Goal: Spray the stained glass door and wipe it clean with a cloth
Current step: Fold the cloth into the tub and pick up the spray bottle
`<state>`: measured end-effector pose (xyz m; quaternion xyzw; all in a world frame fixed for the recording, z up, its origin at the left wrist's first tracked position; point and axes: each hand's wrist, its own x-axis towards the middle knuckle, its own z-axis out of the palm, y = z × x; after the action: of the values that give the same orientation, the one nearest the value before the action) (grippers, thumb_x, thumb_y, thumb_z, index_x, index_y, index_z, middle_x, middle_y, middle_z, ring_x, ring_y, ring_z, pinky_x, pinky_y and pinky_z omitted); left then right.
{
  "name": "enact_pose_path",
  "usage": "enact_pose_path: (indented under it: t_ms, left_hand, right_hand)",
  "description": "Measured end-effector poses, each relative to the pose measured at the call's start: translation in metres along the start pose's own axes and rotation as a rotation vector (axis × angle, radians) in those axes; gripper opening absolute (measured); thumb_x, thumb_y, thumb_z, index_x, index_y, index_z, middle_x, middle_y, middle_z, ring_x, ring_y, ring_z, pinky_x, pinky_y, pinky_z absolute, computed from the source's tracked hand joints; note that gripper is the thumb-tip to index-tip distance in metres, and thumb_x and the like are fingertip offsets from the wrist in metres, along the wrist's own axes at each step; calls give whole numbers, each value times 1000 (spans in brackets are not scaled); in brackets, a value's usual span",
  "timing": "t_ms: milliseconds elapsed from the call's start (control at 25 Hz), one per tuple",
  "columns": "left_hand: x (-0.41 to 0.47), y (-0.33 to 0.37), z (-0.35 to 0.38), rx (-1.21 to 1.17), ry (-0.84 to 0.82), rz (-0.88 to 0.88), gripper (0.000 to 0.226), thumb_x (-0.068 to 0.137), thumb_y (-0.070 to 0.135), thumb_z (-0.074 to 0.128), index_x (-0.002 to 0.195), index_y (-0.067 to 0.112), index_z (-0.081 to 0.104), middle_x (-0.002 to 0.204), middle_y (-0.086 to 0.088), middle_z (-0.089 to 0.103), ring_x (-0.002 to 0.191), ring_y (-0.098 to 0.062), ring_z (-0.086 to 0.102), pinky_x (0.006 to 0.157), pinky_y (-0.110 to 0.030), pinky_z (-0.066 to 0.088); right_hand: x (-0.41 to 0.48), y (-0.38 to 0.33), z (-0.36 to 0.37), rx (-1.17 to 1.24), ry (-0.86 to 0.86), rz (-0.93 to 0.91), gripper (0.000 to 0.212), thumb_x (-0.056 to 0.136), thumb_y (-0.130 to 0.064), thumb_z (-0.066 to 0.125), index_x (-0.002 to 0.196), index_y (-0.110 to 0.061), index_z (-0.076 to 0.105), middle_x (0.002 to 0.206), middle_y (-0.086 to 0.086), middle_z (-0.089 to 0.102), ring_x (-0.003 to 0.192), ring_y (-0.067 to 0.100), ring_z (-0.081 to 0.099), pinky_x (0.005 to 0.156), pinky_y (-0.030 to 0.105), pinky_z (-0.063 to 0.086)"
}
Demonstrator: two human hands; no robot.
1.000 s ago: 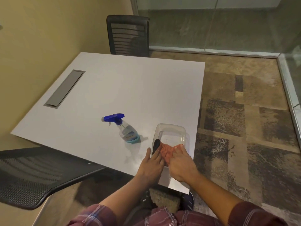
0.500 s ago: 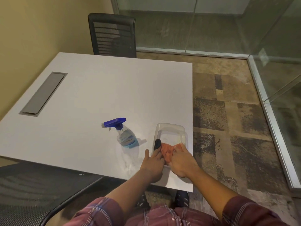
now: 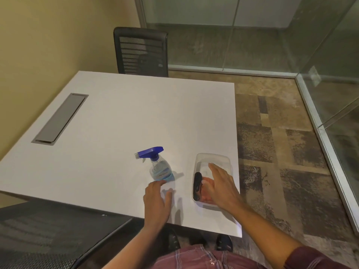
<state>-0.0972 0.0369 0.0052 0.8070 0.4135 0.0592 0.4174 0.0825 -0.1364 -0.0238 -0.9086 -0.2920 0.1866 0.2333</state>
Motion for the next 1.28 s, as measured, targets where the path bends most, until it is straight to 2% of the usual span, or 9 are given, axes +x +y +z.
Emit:
enact_pose_path:
  t_ms: [160, 360, 480, 600, 680, 800, 1080, 1160, 1280]
  left_hand:
    - [25, -7, -20, -81, 156, -70, 57, 104, 24, 73, 153, 10, 48, 160, -14, 50, 149, -34, 48, 126, -54, 42]
    - [61, -11, -36, -169, 2, -41, 67, 107, 29, 69, 166, 15, 39, 172, -10, 44, 158, -29, 45, 129, -46, 39]
    - [72, -15, -39, -137, -40, -9, 51, 110, 22, 66, 158, 12, 53, 163, -10, 57, 151, -30, 56, 123, -33, 40]
    - [73, -18, -37, -156, -29, -15, 44, 111, 20, 63, 154, 12, 58, 157, -10, 64, 144, -29, 61, 123, -40, 45]
    - [73, -18, -37, -172, -24, -18, 42, 112, 21, 62, 153, 13, 58, 157, -10, 64, 143, -29, 62, 124, -42, 46]
    - [73, -16, -37, -152, -38, 0, 42, 113, 22, 60, 154, 15, 58, 158, -9, 63, 145, -30, 61, 126, -48, 46]
    - [73, 13, -38, -116, 18, 202, 62, 108, 33, 66, 165, 19, 42, 169, -3, 48, 154, -20, 49, 129, -44, 43]
    - [70, 22, -32, -71, 28, 237, 70, 106, 32, 70, 166, 17, 38, 173, -6, 43, 158, -24, 43, 131, -47, 40]
    - [61, 32, -12, 93, -102, 347, 72, 106, 40, 68, 168, 19, 36, 178, -6, 36, 165, -26, 36, 134, -48, 34]
  right_hand:
    - [28, -56, 7, 72, -63, -62, 70, 105, -60, 54, 165, -37, 26, 175, -8, 32, 160, 20, 34, 124, 34, 22]
    - [58, -133, 9, 232, -159, -159, 70, 105, -44, 66, 165, -31, 32, 172, -6, 39, 153, 16, 42, 126, 37, 33]
    - [65, -158, 11, 359, -148, -182, 54, 104, -32, 70, 153, -24, 51, 151, -2, 61, 127, 12, 58, 109, 29, 46]
    - [64, -166, 15, 363, -135, -131, 37, 106, -28, 69, 140, -18, 62, 127, -2, 69, 110, 12, 61, 86, 7, 41]
    - [63, -167, 17, 369, -125, -104, 31, 106, -26, 68, 136, -17, 64, 119, -6, 67, 105, 11, 61, 79, 3, 40]
    - [63, -167, 13, 380, -124, -99, 29, 106, -23, 67, 134, -15, 65, 119, -4, 68, 107, 14, 63, 83, 9, 42]
    - [60, -157, -42, 494, 40, -89, 20, 106, -25, 68, 125, -20, 66, 123, -3, 71, 114, 18, 68, 100, 35, 57]
    - [59, -145, -66, 540, 157, -75, 12, 105, -22, 70, 116, -24, 65, 118, -1, 73, 110, 16, 70, 94, 26, 57]
    - [51, -122, -103, 611, 302, -41, 16, 104, -19, 71, 109, -31, 62, 111, -5, 71, 97, -6, 71, 77, 1, 49]
